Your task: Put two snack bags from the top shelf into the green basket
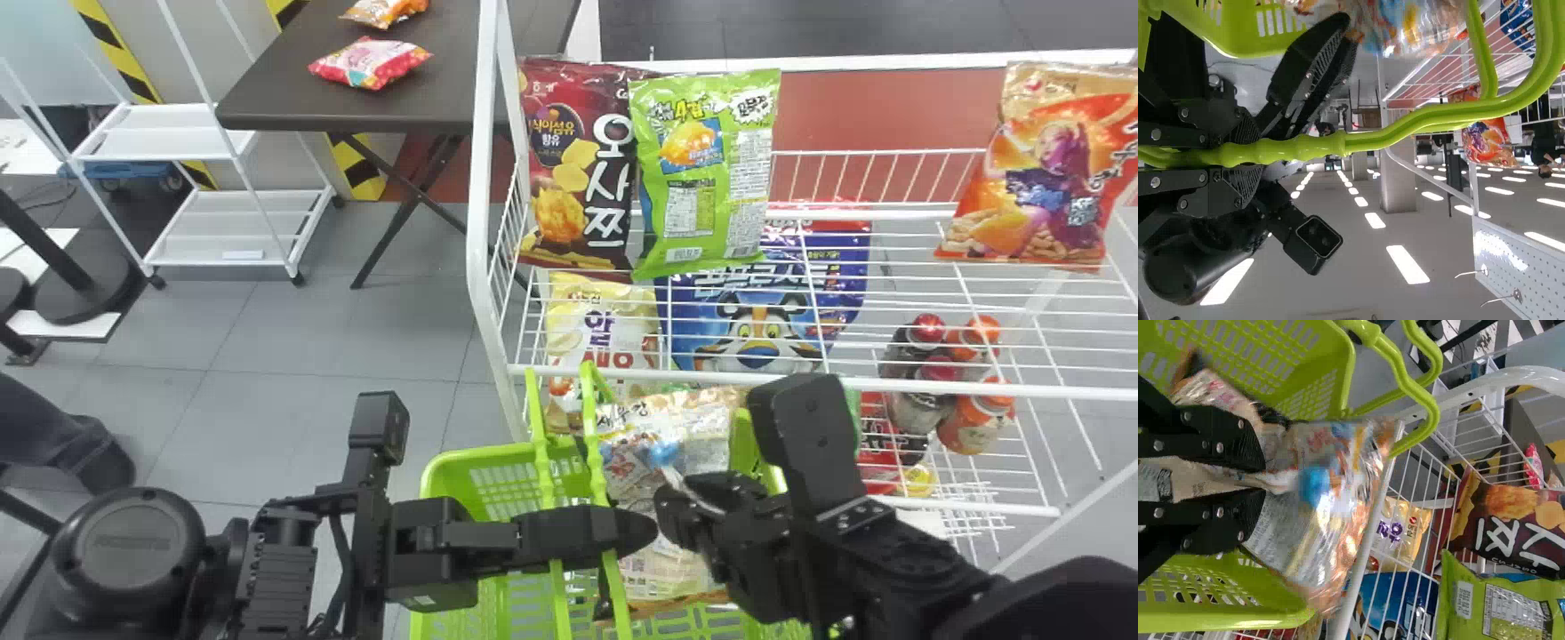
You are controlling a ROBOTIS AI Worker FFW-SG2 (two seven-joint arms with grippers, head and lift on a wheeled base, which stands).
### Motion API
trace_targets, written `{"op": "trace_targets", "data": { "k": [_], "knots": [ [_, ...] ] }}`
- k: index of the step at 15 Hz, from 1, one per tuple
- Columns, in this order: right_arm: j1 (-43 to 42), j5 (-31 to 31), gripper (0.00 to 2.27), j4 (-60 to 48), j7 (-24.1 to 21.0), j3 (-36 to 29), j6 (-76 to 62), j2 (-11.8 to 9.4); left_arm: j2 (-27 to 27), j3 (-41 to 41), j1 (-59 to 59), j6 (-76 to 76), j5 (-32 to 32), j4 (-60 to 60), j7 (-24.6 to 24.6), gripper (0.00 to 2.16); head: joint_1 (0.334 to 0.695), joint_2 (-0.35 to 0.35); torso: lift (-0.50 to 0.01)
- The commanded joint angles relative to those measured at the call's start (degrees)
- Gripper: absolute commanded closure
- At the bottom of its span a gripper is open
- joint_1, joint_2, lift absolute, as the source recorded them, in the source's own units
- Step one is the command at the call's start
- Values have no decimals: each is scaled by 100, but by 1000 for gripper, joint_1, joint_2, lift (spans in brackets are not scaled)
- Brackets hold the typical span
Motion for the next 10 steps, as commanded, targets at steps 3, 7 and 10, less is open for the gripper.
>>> {"op": "trace_targets", "data": {
  "k": [3, 7, 10],
  "knots": [
    [-99, -232, 63, 285, 7, -1078, -1696, 66, 0, 0, 25, 24, 0, -16, -11, 2142, 695, 55, 0],
    [-592, -425, 66, 1191, 7, -2142, -2961, 92, 0, -18, 25, 24, 0, -16, -3, 2142, 695, -83, 0],
    [-1180, -706, 66, 2210, 34, -2792, -3682, 83, 35, 0, 52, 24, 0, -25, 6, 2142, 695, -173, 0]
  ]
}}
